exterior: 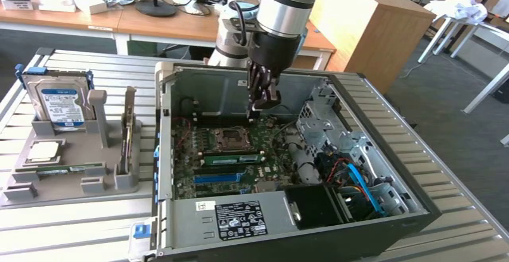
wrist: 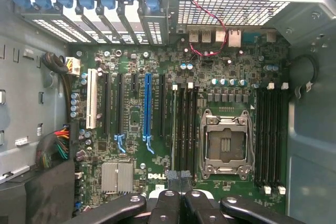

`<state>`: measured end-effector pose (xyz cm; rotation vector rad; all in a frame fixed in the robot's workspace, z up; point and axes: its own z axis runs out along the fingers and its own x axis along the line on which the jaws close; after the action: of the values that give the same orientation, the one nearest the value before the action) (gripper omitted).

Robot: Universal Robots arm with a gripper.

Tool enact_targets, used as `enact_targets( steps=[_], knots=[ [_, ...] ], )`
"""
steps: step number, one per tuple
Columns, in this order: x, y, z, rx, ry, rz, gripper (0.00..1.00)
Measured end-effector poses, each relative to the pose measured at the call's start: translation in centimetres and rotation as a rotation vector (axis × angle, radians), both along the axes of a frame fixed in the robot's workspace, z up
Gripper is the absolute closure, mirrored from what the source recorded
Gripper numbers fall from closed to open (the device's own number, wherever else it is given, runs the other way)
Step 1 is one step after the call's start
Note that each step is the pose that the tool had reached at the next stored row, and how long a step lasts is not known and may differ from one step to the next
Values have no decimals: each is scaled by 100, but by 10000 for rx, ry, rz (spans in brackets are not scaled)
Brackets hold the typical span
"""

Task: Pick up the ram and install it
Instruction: 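Press down the ram until it locks into place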

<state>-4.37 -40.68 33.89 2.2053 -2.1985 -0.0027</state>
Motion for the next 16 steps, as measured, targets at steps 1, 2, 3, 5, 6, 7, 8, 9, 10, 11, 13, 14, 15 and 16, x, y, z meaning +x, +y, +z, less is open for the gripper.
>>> enact_targets(
  steps=[1,2,3,5,6,7,8,9,10,11,13,14,15,16],
  knots=[
    [0,0,0,1,0,-81,90],
    [0,0,0,1,0,-203,90],
    [0,0,-1,1,0,-349,90],
    [0,0,-1,1,0,-654,90],
    [0,0,0,0,0,-793,90],
    [0,0,-1,1,0,-928,90],
    [0,0,-1,1,1,-1059,90],
    [0,0,-2,1,0,-1193,90],
    [0,0,-2,1,0,-1331,90],
    [0,0,-2,1,0,-1480,90],
    [0,0,-3,1,0,-1814,90],
    [0,0,-3,1,0,-1978,90],
    [0,0,-4,1,0,-2145,90],
    [0,0,-4,1,0,-2314,90]
  ],
)
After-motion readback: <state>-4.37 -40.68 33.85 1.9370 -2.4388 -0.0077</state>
